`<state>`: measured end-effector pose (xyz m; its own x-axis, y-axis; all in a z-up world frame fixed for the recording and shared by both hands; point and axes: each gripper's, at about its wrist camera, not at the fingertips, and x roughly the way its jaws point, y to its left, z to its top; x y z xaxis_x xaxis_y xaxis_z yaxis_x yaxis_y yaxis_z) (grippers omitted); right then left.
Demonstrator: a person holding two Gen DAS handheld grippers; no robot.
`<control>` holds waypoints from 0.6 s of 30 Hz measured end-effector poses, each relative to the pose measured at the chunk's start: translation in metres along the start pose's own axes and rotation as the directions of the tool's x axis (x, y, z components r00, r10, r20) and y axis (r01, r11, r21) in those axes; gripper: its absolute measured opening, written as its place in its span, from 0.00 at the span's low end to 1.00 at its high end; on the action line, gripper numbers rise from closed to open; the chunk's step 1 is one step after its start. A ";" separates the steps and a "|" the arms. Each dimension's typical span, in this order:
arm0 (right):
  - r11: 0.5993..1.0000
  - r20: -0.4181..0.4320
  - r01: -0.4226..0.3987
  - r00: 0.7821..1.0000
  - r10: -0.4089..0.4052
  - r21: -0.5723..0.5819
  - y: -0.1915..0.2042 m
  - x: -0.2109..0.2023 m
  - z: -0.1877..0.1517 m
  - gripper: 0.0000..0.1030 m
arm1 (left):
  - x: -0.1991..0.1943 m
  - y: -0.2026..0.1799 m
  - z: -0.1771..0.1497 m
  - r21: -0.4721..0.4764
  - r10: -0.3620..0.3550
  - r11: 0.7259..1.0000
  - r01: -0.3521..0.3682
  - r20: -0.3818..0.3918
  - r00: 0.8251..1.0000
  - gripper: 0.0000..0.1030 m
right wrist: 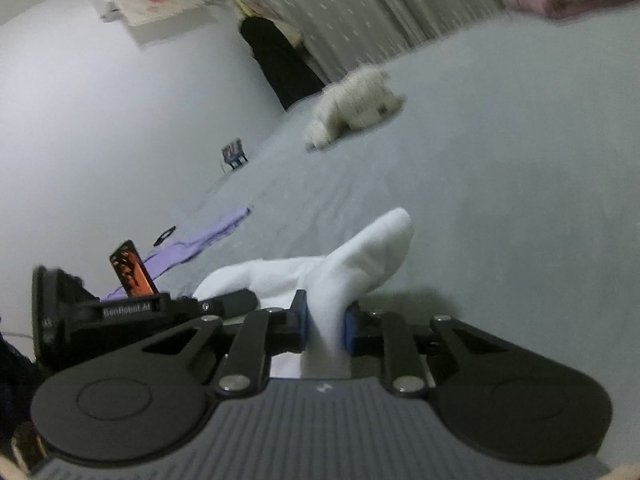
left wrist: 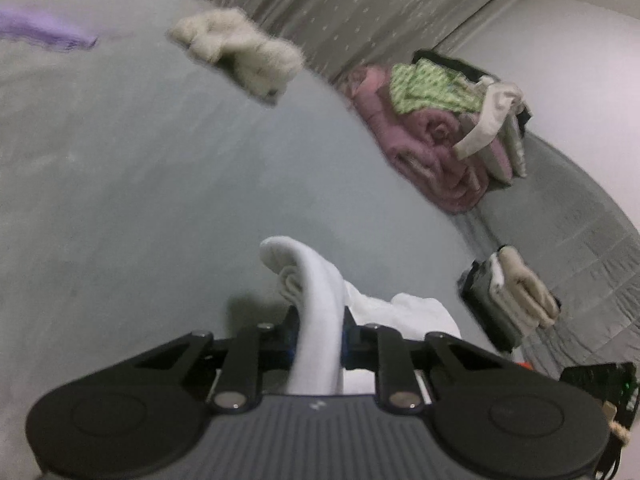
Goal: Fold clothes
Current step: 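Carry the folded pants with both grippers to the stack of folded clothes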
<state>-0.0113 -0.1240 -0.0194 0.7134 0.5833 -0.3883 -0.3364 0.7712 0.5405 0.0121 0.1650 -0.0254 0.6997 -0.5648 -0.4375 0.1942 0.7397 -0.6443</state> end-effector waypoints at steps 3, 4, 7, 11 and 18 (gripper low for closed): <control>0.998 0.062 0.012 0.998 -0.008 -0.057 0.005 -0.016 0.008 0.21 | 0.000 -0.028 0.006 0.045 -0.025 0.999 0.024 0.037 0.999 0.18; 0.998 0.083 0.016 0.996 -0.011 -0.064 0.004 -0.023 0.011 0.21 | 0.001 -0.036 0.007 0.059 -0.031 0.998 0.028 0.044 0.999 0.18; 0.997 0.148 0.034 0.989 -0.023 -0.069 0.000 -0.044 0.021 0.21 | 0.009 -0.061 0.009 0.096 -0.047 0.994 0.042 0.059 0.997 0.18; 0.993 0.225 0.087 0.972 -0.067 -0.081 -0.012 -0.071 0.034 0.21 | 0.030 -0.097 0.009 0.138 -0.085 0.988 0.075 0.064 0.994 0.18; 0.973 0.341 0.223 0.921 -0.189 -0.064 -0.044 -0.114 0.048 0.21 | 0.090 -0.164 0.003 0.191 -0.146 0.971 0.141 0.010 0.989 0.18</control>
<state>-0.0480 -0.2365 0.0373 0.9301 0.3045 -0.2056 -0.2070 0.8966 0.3914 0.0456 -0.0064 0.0427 0.6708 -0.6629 -0.3327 0.4186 0.7086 -0.5680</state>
